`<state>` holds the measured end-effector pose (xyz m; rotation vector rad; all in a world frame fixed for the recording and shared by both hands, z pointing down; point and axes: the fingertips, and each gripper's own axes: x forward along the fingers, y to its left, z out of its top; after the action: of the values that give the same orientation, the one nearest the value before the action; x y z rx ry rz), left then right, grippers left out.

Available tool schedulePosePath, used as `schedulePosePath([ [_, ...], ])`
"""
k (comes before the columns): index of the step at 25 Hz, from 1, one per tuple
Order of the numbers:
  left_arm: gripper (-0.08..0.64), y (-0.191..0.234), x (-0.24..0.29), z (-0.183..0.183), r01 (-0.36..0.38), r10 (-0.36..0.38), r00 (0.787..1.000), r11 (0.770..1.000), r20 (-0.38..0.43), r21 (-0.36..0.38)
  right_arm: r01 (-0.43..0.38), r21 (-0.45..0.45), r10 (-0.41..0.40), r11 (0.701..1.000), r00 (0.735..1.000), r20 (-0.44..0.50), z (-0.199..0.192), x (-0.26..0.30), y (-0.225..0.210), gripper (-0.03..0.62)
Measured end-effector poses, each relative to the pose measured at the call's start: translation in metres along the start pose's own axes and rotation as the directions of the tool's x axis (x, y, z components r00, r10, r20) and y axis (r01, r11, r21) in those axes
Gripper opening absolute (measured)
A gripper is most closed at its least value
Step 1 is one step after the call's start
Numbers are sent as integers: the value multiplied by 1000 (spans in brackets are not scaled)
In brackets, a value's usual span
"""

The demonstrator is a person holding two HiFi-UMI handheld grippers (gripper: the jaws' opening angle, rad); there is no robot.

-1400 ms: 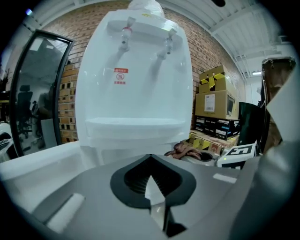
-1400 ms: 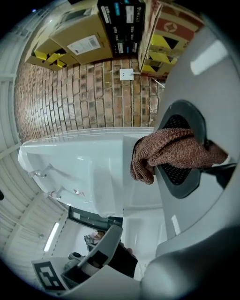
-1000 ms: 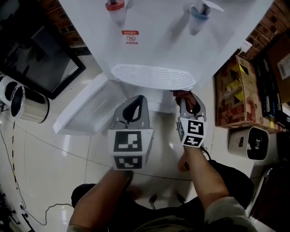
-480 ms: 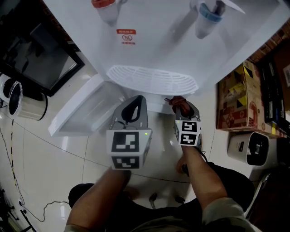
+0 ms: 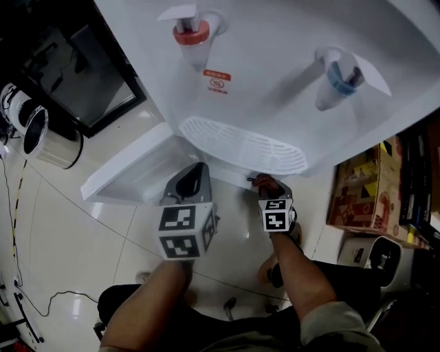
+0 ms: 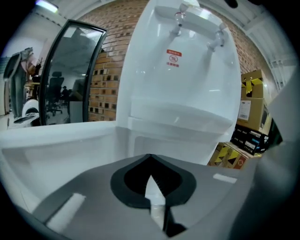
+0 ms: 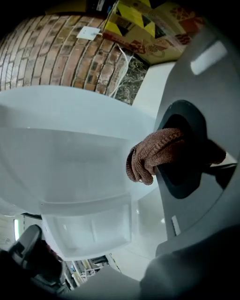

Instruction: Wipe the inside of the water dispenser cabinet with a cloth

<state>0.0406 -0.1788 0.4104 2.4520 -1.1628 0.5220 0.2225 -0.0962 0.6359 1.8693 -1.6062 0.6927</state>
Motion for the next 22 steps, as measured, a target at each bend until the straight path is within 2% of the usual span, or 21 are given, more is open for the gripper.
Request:
schedulePosePath([
  [3,0,1,-17,6,-28,28,1000,999,13,-29,-23,-9,22,1000,993,-116,-22,19,3,98],
  [6,0,9,-34,7,-78,79,997,996,16,-49,-31,16,34,999,973,-230,-46,35,1,98],
  [10,0,18,-46,2,-129,130,991,989,12,-66,-32,26,38,999,947,-319,-61,47,-2,98],
  [16,0,24,-52,-1,-157,157,988,987,13,-20,-36,168,106,985,899,-426,-80,47,13,98],
  [18,0,27,-51,-4,-154,154,988,988,3,-19,-29,159,93,987,904,-417,-74,45,16,100],
  [19,0,29,-50,-3,-149,149,989,989,3,-21,-34,142,87,989,920,-381,-64,44,20,100],
  [22,0,25,-45,8,-115,115,993,993,26,-24,-90,107,108,990,977,-182,-15,40,45,100],
])
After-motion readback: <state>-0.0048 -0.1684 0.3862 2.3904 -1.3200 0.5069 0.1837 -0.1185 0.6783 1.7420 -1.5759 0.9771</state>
